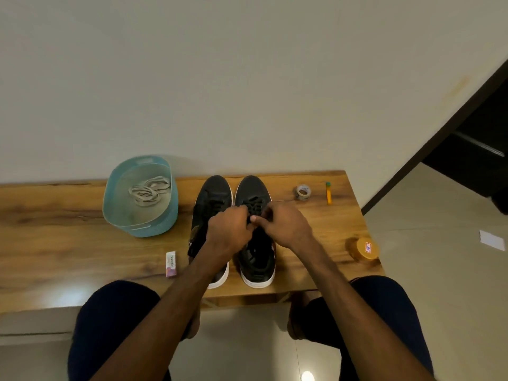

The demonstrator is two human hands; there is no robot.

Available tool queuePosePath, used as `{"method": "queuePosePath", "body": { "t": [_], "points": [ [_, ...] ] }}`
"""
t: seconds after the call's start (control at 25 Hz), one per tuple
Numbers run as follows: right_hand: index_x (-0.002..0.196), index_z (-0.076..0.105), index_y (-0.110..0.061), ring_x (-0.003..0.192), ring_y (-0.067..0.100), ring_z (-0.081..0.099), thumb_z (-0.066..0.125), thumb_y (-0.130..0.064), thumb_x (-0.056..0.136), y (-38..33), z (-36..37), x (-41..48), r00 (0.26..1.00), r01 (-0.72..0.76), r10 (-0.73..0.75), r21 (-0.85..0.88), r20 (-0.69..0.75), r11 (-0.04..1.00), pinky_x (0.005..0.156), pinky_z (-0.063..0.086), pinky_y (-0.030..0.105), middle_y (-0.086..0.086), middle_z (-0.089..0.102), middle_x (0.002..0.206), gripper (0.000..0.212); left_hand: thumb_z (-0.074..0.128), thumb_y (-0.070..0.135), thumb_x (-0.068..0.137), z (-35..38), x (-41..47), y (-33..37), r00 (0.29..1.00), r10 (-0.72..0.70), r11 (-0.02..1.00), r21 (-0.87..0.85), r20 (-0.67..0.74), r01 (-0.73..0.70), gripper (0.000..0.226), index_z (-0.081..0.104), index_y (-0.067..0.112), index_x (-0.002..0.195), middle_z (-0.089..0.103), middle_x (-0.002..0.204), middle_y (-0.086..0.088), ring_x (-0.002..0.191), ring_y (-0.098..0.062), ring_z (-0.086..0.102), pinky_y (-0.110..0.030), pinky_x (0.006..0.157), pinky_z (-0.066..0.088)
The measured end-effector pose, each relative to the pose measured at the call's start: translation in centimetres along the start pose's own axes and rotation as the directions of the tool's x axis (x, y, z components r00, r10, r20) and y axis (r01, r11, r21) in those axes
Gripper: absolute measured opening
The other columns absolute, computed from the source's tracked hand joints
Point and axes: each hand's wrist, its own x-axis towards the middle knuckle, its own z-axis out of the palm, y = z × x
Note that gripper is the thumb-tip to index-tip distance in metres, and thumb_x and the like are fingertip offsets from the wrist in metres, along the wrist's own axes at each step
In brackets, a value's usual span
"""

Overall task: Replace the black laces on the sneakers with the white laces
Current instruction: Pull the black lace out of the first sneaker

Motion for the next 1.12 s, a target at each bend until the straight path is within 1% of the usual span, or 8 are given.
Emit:
{"method": "queuePosePath", "body": {
  "t": [0.12,0.32,0.64,0.8,0.92,1.0,1.08,1.12],
  "points": [
    [0.096,0.063,-0.019,0.085,0.021,0.061,0.061,-0.038,0.094,-0.9,-0.3,0.4,1.000,-0.007,0.006,-0.100,-0.009,0.995,0.070,0.049,0.034,0.001,0.066,0.092,0.019,0.051,0.037,0.098,-0.1,0.4,0.2,1.000,0.012,1.000,-0.004,-0.009,-0.012,0.018,0.053,0.019,0.096,0.060,0.086,0.001,0.072,-0.018,0.057,-0.031,0.061,0.044],
    [0.086,0.063,-0.018,0.080,0.018,0.062,0.057,-0.035,0.096,-0.6,-0.7,0.0,0.995,-0.093,0.082,0.190,0.063,0.977,0.073,0.053,0.039,0.002,0.065,0.083,0.021,0.053,0.033,0.099,-1.1,0.2,-1.2,0.996,-0.059,0.925,-0.372,0.073,0.082,0.020,0.061,0.018,0.090,0.064,0.080,-0.002,0.073,-0.019,0.060,-0.035,0.066,0.047],
    [0.081,0.060,-0.018,0.080,0.017,0.065,0.049,-0.029,0.102,-1.4,-5.4,-2.8,0.984,-0.171,0.111,0.904,0.138,0.393,0.082,0.050,0.038,0.003,0.068,0.082,0.026,0.054,0.027,0.100,-4.4,-1.3,-2.1,0.977,-0.177,0.244,-0.957,0.117,0.159,0.019,0.063,0.011,0.106,0.073,0.103,-0.004,0.081,-0.017,0.066,-0.026,0.058,0.050],
    [0.078,0.059,-0.018,0.069,0.014,0.061,0.053,-0.029,0.099,0.1,-7.6,-2.9,0.978,0.012,0.208,0.997,0.004,-0.075,0.073,0.049,0.031,0.000,0.063,0.076,0.024,0.057,0.026,0.098,-1.8,-2.0,-2.4,0.981,-0.188,0.602,-0.795,-0.046,0.078,0.009,0.063,0.022,0.104,0.069,0.102,0.003,0.088,-0.009,0.063,-0.029,0.075,0.055],
    [0.081,0.060,-0.017,0.066,0.013,0.057,0.053,-0.029,0.099,1.1,-8.3,-3.1,0.946,0.157,0.314,0.962,-0.081,-0.225,0.066,0.050,0.028,-0.001,0.061,0.074,0.023,0.060,0.031,0.096,0.0,-2.0,-1.6,0.992,-0.079,0.853,-0.522,-0.103,0.014,0.018,0.061,0.024,0.112,0.066,0.109,0.010,0.095,-0.006,0.062,-0.034,0.085,0.055],
    [0.083,0.061,-0.016,0.068,0.014,0.058,0.052,-0.028,0.100,1.4,-8.1,-3.2,0.928,0.143,0.356,0.987,-0.107,-0.076,0.068,0.049,0.029,-0.001,0.062,0.075,0.023,0.060,0.032,0.096,0.4,-1.8,-1.0,0.991,-0.033,0.925,-0.380,-0.126,-0.018,0.025,0.058,0.025,0.120,0.064,0.116,0.010,0.101,-0.009,0.062,-0.037,0.086,0.055],
    [0.094,0.065,-0.014,0.084,0.017,0.065,0.051,-0.030,0.101,2.0,-6.7,-3.0,0.910,-0.030,0.374,0.871,-0.180,0.491,0.077,0.050,0.032,0.001,0.068,0.087,0.022,0.060,0.032,0.096,0.8,-1.6,-0.6,0.993,0.001,0.958,-0.286,-0.122,-0.036,0.032,0.055,0.025,0.127,0.061,0.123,0.007,0.109,-0.013,0.061,-0.040,0.090,0.055],
    [0.105,0.065,-0.014,0.098,0.021,0.064,0.051,-0.034,0.101,2.5,-5.5,-2.7,0.913,-0.142,0.337,0.594,-0.232,0.792,0.083,0.050,0.036,0.003,0.069,0.102,0.024,0.060,0.031,0.096,1.0,-1.6,-0.5,0.993,0.009,0.965,-0.259,-0.118,-0.040,0.034,0.054,0.025,0.129,0.060,0.124,0.006,0.110,-0.013,0.061,-0.040,0.090,0.054]
  ]
}}
